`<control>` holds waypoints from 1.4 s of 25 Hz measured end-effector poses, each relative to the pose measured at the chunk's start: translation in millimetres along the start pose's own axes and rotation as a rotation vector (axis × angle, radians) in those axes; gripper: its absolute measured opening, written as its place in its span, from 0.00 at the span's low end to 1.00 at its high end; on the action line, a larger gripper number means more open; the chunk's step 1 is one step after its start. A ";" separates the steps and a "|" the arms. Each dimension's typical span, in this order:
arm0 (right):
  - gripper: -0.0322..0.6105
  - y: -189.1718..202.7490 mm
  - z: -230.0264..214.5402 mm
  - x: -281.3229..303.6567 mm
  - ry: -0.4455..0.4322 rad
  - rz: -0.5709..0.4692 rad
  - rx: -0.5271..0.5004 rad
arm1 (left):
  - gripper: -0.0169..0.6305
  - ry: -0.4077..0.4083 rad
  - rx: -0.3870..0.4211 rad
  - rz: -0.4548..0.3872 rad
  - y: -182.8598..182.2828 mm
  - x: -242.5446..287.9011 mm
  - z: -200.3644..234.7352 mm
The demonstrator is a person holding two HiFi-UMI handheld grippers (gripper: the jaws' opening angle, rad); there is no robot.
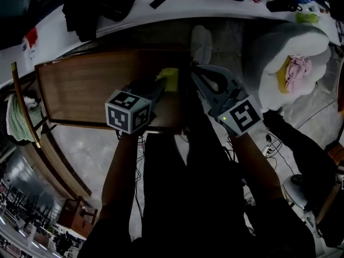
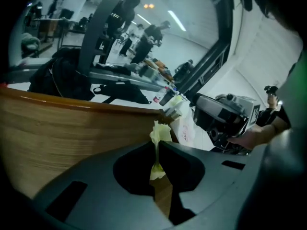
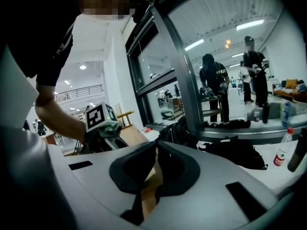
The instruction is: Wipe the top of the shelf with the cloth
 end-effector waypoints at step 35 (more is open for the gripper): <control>0.09 -8.6 93.7 91.4 -0.164 0.041 -0.012 | 0.08 -0.291 0.126 0.084 18.6 -113.5 136.7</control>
Point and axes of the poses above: the fingertips, and each gripper's own axes: x forward along the fingers, z to its left, y out of its underside, the point moved 3 cm from there along -x, backward along the fingers, and after that the axes turned 4 degrees about y, right-handed, at the moved point
